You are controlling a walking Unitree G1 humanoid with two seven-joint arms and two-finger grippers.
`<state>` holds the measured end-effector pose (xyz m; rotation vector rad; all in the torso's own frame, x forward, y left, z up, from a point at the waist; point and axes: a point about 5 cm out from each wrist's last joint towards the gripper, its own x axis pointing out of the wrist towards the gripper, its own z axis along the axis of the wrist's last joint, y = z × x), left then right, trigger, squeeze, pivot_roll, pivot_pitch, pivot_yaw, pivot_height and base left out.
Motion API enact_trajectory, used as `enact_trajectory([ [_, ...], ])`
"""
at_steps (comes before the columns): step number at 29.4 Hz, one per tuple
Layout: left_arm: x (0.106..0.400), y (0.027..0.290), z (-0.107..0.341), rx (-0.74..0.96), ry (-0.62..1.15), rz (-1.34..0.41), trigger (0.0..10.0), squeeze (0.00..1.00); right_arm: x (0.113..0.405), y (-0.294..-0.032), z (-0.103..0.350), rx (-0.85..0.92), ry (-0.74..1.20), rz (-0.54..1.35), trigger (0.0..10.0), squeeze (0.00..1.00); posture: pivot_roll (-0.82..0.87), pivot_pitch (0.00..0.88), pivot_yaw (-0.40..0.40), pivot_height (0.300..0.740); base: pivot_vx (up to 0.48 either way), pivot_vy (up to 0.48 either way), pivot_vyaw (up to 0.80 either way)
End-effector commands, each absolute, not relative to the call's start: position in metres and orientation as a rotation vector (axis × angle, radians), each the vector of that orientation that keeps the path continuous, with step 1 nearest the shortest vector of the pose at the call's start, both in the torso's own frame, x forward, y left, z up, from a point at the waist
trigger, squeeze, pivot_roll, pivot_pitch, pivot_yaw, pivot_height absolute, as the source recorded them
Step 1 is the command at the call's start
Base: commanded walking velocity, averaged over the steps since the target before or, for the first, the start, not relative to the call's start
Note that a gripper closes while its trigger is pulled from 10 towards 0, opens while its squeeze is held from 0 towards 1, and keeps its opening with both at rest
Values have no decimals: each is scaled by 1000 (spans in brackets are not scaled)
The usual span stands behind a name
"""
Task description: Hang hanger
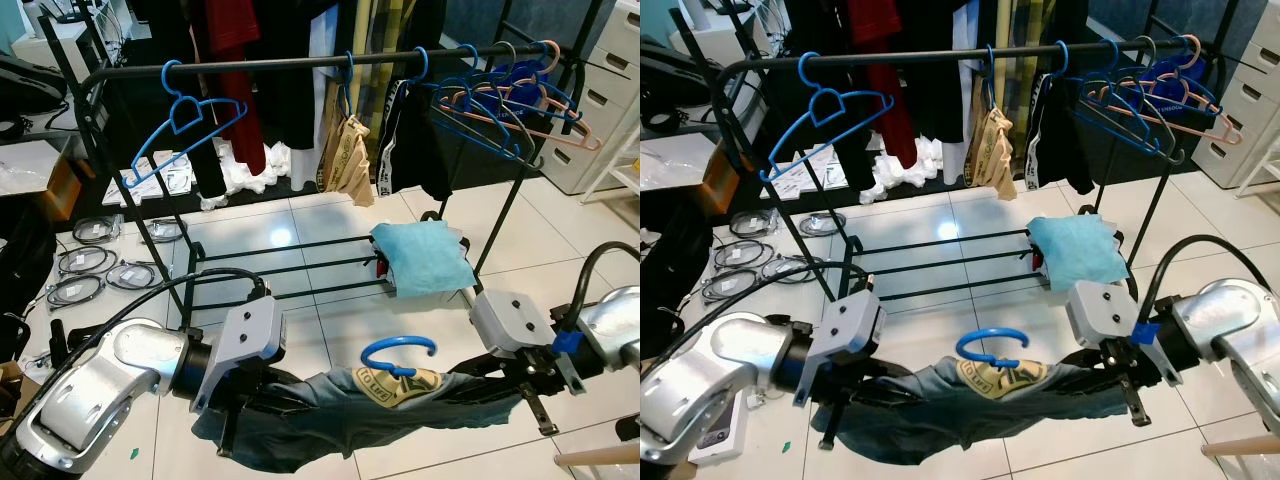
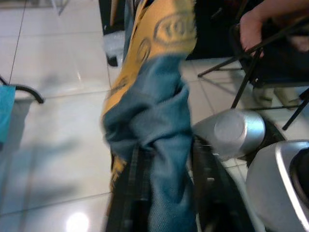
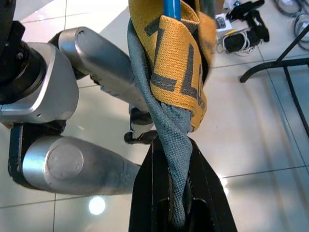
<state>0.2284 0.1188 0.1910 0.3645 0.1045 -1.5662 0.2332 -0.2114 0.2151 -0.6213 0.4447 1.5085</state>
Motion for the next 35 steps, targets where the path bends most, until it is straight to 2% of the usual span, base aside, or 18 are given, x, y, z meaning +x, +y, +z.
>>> enact_trajectory([
  [1, 229, 118, 197, 341, 75, -1564, 10000, 1000, 234, -208, 216, -633, 431, 1517, 0, 0, -61, 87, 49, 740, 0, 0, 0],
  [9, 242, 145, 229, 275, -44, -1462, 10000, 1000, 233, -212, 216, -634, 443, 1513, 0, 0, -67, 82, 48, 740, 0, 0, 0],
  [16, 239, 136, 247, 174, -166, -1460, 10000, 1000, 234, -210, 211, -625, 446, 1512, 0, 0, -61, 80, 47, 740, 0, 0, 0],
  [17, 236, 128, 248, 133, -186, -1482, 10000, 0, 234, -208, 210, -621, 441, 1515, 0, 0, -60, 80, 47, 740, 0, 0, 0],
  [24, 224, 103, 241, -6, -198, -1552, 10000, 0, 235, -205, 208, -608, 426, 1506, 0, 0, -63, 86, 53, 740, 0, 0, 0],
  [35, 230, 89, 240, -48, -200, -1508, 10000, 0, 238, -200, 204, -594, 402, 1503, 0, 0, -52, 84, 56, 740, 0, 0, 0],
])
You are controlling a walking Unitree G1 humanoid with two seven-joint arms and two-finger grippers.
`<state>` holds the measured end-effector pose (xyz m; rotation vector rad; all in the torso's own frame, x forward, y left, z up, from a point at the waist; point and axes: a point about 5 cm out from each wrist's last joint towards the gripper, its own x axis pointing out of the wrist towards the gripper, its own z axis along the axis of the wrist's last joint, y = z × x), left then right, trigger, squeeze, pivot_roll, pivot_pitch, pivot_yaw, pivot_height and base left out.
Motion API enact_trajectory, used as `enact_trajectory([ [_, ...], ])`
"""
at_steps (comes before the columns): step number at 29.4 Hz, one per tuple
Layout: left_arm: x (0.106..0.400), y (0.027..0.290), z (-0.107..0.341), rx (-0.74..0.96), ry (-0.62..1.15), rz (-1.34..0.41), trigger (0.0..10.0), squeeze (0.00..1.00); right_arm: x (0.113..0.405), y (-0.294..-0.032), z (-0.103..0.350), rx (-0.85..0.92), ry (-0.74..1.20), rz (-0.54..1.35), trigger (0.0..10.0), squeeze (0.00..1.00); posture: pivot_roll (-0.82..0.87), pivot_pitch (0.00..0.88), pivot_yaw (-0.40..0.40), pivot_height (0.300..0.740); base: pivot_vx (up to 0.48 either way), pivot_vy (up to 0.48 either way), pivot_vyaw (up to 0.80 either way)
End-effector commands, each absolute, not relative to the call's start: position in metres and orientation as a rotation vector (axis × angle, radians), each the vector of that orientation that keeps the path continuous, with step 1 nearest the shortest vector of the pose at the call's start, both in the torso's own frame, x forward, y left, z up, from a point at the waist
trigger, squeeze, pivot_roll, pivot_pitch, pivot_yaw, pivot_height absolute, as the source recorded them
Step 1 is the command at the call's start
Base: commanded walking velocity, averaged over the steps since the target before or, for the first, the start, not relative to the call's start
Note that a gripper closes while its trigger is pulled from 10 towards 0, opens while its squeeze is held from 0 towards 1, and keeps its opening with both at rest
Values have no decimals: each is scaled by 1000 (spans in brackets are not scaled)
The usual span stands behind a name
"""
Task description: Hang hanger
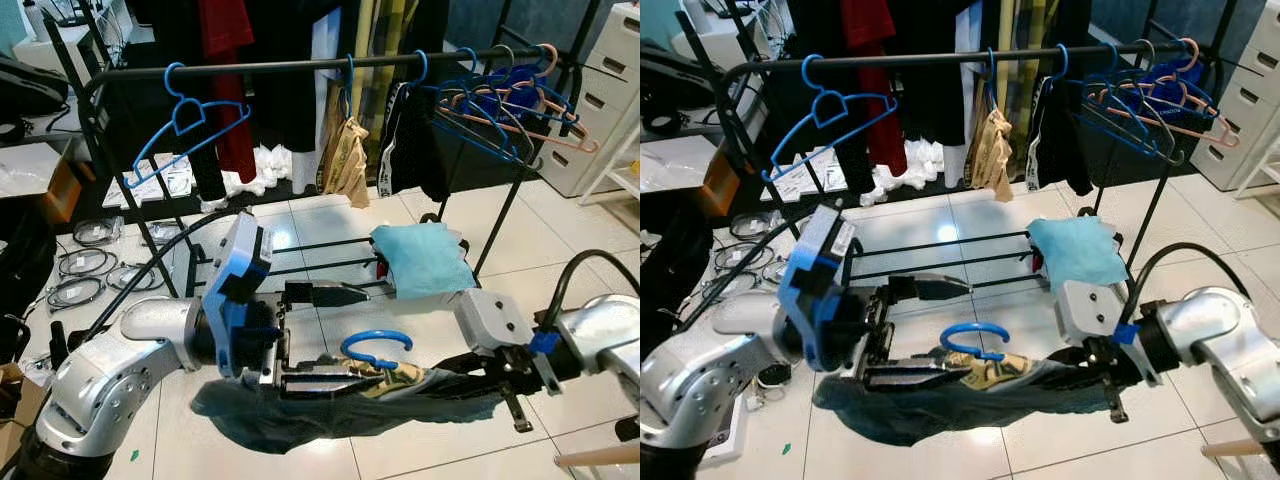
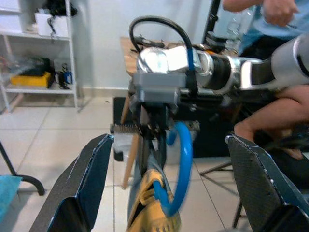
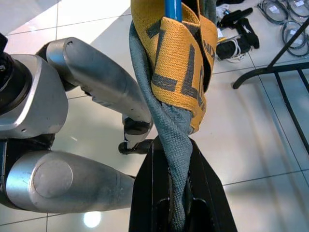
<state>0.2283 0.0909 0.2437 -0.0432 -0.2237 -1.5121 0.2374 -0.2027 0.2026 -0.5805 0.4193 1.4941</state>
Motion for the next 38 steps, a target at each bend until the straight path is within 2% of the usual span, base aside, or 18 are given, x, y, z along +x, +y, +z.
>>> enact_trajectory([
  [1, 230, 89, 240, -48, -200, -1508, 10000, 0, 238, -200, 204, -594, 402, 1503, 0, 0, -52, 84, 56, 740, 0, 0, 0],
  [4, 231, 84, 238, -56, -189, -1486, 10000, 0, 240, -198, 205, -593, 389, 1503, 0, 0, -54, 83, 58, 740, 0, 0, 0],
  [5, 231, 83, 237, -59, -187, -1484, 4667, 0, 240, -198, 205, -594, 387, 1502, 0, 0, -55, 84, 58, 740, 0, 0, 0],
  [8, 231, 82, 236, -60, -186, -1483, 4667, 0, 240, -198, 206, -595, 387, 1502, 0, 0, -55, 83, 57, 740, 0, 0, 0],
  [9, 230, 83, 236, -58, -183, -1492, 3922, 0, 240, -198, 206, -598, 388, 1500, 0, 0, -55, 84, 57, 740, 0, 0, 0],
  [12, 228, 83, 235, -56, -181, -1500, 3922, 0, 240, -199, 206, -599, 389, 1499, 0, 0, -55, 84, 57, 740, 0, 0, 0],
  [13, 228, 84, 235, -56, -179, -1502, 0, 0, 240, -199, 206, -600, 390, 1497, 0, 0, -55, 84, 57, 740, 0, 0, 0],
  [31, 229, 85, 236, -63, -185, -1500, 0, 0, 243, -198, 208, -603, 374, 1485, 0, 0, -59, 86, 56, 740, 0, 0, 0],
  [32, 229, 85, 237, -62, -186, -1498, 0, 0, 244, -198, 208, -603, 370, 1482, 1412, 0, -58, 85, 55, 740, 0, 0, 0],
  [33, 229, 85, 237, -62, -186, -1498, 0, 0, 244, -198, 208, -603, 370, 1482, 1412, 0, -58, 85, 55, 740, 0, 0, 0],
  [34, 230, 86, 237, -64, -191, -1494, 0, 0, 245, -197, 208, -585, 375, 1474, 4471, 43, -58, 85, 55, 740, 0, 0, 0],
  [35, 230, 86, 239, -67, -198, -1490, 0, 0, 244, -196, 208, -569, 379, 1481, 10000, 1000, -58, 84, 55, 740, 0, 0, 0],
  [38, 231, 87, 241, -70, -208, -1486, 0, 0, 245, -194, 210, -552, 357, 1467, 10000, 1000, -59, 83, 55, 740, 0, 0, 0],
])
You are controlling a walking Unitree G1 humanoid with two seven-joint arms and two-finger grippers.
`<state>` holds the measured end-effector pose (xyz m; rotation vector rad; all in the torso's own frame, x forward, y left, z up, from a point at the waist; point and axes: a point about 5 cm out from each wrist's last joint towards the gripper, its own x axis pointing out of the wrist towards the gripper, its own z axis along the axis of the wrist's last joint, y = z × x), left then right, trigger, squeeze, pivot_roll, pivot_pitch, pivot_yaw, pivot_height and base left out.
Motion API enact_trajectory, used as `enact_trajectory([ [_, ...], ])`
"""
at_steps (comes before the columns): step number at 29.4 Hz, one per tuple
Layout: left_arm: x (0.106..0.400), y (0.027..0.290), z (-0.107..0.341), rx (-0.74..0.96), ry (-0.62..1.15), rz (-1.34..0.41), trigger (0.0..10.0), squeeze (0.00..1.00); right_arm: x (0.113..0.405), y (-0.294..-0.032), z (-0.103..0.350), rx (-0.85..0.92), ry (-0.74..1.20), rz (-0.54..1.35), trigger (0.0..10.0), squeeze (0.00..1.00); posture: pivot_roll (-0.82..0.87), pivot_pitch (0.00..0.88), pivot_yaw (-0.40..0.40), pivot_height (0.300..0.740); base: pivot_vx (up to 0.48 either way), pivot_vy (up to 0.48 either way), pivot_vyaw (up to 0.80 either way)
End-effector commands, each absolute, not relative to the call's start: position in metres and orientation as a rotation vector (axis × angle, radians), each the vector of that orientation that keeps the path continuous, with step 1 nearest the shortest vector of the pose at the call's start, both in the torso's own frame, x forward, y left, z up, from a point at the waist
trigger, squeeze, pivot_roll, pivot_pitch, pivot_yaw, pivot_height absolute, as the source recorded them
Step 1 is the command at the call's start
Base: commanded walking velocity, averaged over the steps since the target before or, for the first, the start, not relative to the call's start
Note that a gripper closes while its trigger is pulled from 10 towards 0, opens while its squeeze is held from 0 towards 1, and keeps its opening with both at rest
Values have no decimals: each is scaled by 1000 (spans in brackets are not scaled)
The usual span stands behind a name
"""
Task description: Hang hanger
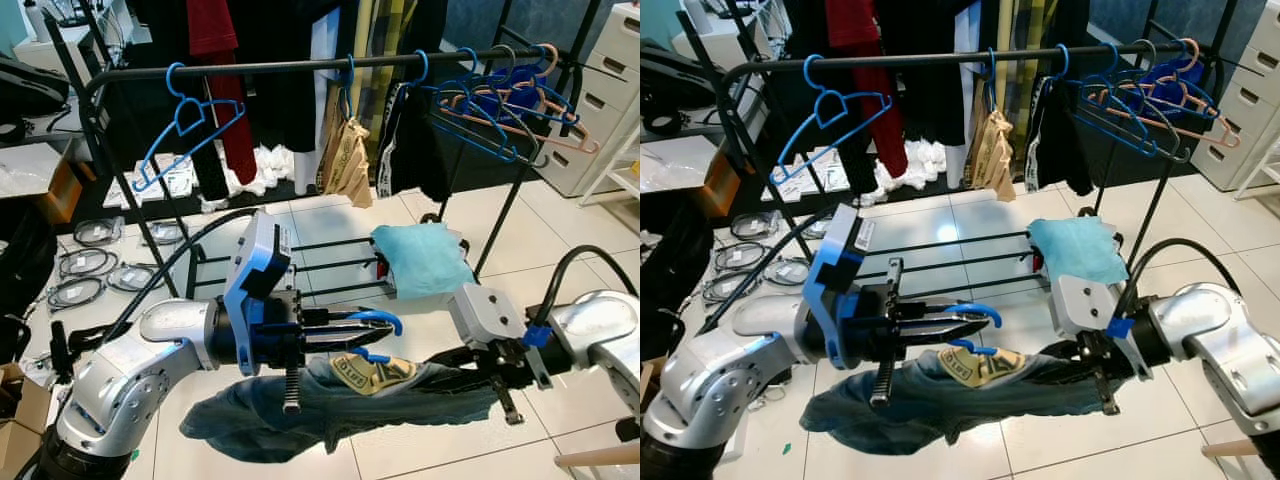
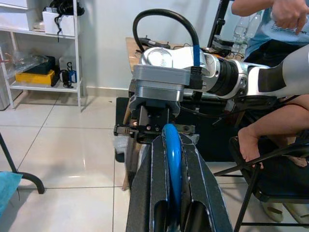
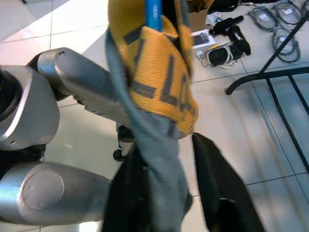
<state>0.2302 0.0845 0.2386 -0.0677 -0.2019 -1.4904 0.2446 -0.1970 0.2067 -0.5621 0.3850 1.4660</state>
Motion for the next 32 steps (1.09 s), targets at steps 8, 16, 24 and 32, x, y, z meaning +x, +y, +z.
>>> enact_trajectory([
  [8, 237, 105, 245, -6, -208, -1457, 392, 0, 246, -203, 218, -500, 302, 1394, 10000, 1000, -64, 83, 51, 740, 0, 0, 0],
  [16, 251, 132, 255, 73, -226, -1362, 392, 0, 242, -229, 232, -410, 251, 1277, 10000, 1000, -73, 81, 52, 740, 0, 0, 0],
  [24, 251, 147, 276, 47, -311, -1357, 863, 0, 224, -243, 240, -168, 154, 1257, 10000, 545, -82, 84, 54, 740, 0, 0, 0],
  [32, 242, 156, 294, -44, -396, -1464, 6118, 0, 227, -252, 254, -63, 3, 1205, 10000, 0, -73, 86, 61, 740, 0, 0, 0],
])
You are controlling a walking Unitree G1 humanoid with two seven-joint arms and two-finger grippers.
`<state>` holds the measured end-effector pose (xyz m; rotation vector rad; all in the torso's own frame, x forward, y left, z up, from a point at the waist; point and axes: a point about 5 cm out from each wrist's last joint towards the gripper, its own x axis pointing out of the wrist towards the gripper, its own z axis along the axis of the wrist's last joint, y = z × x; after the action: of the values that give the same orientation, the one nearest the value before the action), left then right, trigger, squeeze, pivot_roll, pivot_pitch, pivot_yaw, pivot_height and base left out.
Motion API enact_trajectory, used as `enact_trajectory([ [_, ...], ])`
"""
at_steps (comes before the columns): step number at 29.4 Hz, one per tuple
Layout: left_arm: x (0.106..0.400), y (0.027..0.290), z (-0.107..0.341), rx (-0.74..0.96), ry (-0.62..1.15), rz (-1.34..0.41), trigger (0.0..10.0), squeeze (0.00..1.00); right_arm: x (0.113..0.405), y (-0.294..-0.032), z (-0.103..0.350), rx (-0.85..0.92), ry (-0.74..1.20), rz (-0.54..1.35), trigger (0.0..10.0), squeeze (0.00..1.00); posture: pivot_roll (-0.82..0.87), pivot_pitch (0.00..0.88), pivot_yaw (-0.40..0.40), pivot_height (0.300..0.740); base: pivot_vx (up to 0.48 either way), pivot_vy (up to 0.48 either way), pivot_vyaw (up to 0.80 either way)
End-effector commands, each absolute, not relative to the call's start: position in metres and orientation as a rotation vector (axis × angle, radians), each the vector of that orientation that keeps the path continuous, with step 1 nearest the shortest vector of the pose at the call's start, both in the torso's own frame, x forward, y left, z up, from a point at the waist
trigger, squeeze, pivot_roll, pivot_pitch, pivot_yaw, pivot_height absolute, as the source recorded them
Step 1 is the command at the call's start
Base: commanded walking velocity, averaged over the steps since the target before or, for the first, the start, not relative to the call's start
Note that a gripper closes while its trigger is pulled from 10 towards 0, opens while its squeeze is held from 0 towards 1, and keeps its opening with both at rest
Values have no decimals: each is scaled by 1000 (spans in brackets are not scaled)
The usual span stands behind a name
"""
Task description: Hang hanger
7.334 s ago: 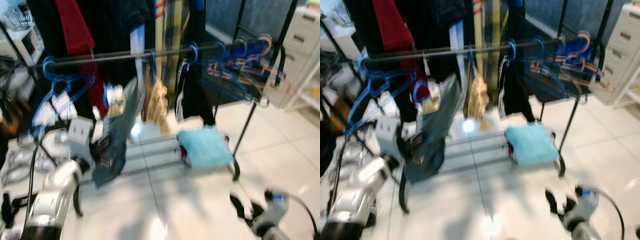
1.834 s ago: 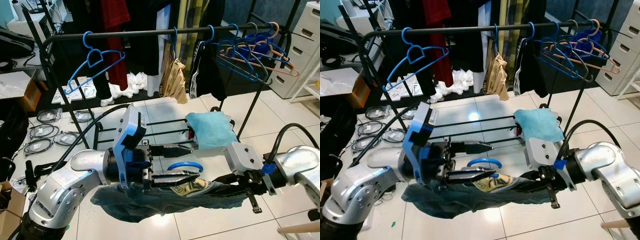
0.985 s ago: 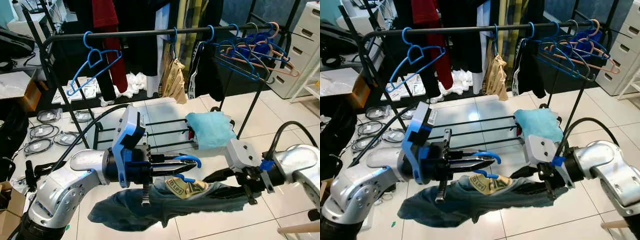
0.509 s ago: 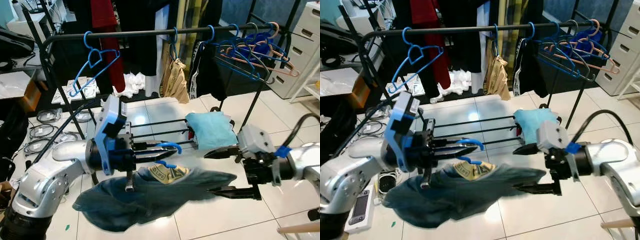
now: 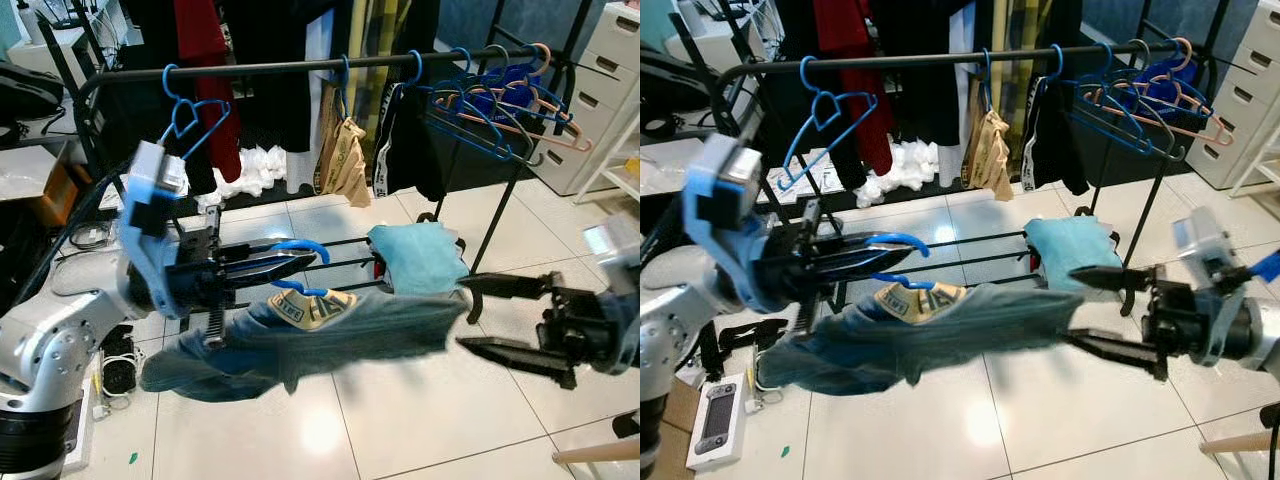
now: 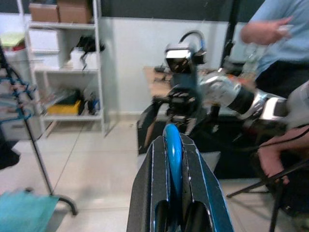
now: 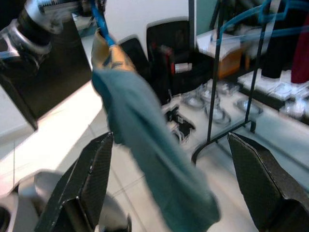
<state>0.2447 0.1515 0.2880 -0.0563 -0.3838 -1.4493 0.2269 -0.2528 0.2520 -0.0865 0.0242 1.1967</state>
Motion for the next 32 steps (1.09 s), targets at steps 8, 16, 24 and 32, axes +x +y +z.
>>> enact_trajectory([
  [8, 242, 158, 311, -102, -496, -1484, 10000, 0, 224, -248, 252, -6, -5, 1236, 10000, 0, -71, 84, 60, 740, 0, 0, 0],
  [16, 241, 158, 319, -128, -524, -1494, 10000, 0, 222, -241, 247, 41, 7, 1259, 10000, 0, -73, 84, 59, 740, 0, 0, 0],
  [24, 242, 166, 323, -115, -525, -1470, 10000, 0, 222, -245, 241, 45, 41, 1224, 3255, 0, -77, 87, 58, 740, 0, 0, 0],
  [32, 245, 179, 327, -91, -534, -1420, 10000, 0, 221, -251, 233, 32, 82, 1170, 0, 0, -78, 88, 59, 740, 0, 0, 0],
])
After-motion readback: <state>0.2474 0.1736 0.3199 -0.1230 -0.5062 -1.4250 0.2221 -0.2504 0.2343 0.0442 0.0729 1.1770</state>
